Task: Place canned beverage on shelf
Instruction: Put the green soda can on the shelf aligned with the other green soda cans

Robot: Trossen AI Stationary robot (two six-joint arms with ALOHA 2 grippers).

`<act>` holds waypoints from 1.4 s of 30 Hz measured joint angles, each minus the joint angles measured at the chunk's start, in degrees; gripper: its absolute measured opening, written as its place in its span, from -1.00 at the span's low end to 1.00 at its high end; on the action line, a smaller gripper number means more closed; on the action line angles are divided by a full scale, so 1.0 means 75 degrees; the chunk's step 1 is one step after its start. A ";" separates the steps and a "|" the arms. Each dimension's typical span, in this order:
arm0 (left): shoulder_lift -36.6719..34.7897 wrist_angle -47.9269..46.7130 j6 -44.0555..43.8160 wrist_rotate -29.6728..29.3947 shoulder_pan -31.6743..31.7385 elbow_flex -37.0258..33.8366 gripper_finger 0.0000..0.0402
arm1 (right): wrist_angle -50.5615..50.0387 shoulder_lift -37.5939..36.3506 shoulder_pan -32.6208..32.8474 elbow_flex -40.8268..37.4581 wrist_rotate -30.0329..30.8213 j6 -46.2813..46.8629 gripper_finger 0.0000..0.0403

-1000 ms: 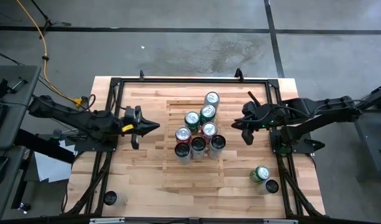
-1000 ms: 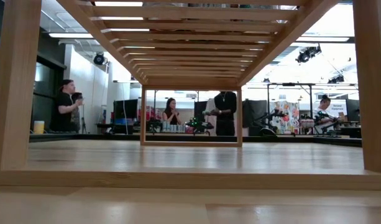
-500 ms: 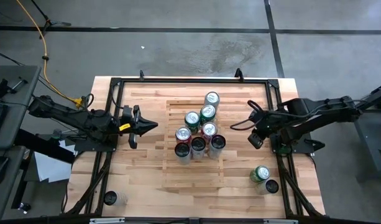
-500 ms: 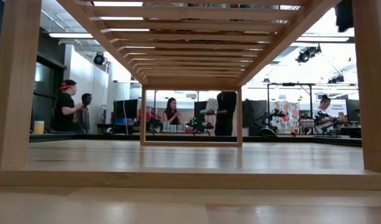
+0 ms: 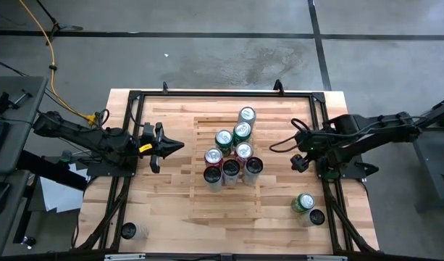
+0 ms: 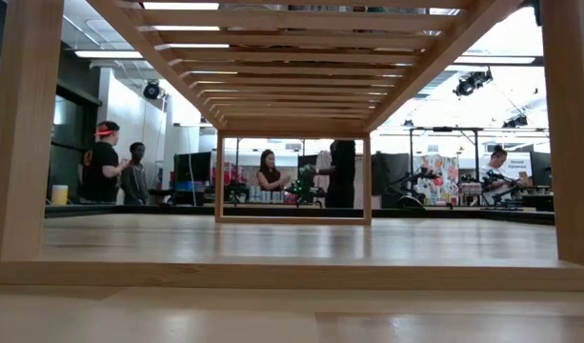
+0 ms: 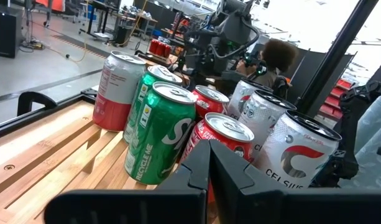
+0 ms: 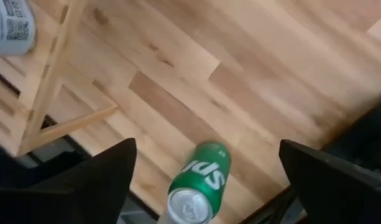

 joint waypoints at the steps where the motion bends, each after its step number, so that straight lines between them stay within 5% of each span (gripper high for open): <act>1: 0.0000 0.0000 0.0000 0.0000 0.0000 0.0000 -1.00 | 0.0025 0.0000 0.0028 0.0000 -0.0076 0.0105 0.91; 9: 0.0000 0.0002 -0.0001 -0.0003 0.0002 0.0003 -1.00 | 0.0021 0.0376 0.1263 0.0003 -0.0065 0.1456 0.96; 20: 0.0000 0.0002 -0.0006 0.0000 0.0003 0.0006 -1.00 | 0.0060 0.2111 0.3344 0.0003 -0.0363 0.3213 0.96; 31: 0.0000 0.0001 0.0000 0.0000 0.0003 0.0006 -1.00 | 0.0449 0.3359 0.3561 -0.0003 -0.0653 0.3328 0.96; 42: 0.0000 0.0002 -0.0001 0.0000 0.0003 0.0006 -1.00 | 0.1961 0.3550 0.3561 -0.1373 -0.1422 0.3383 0.95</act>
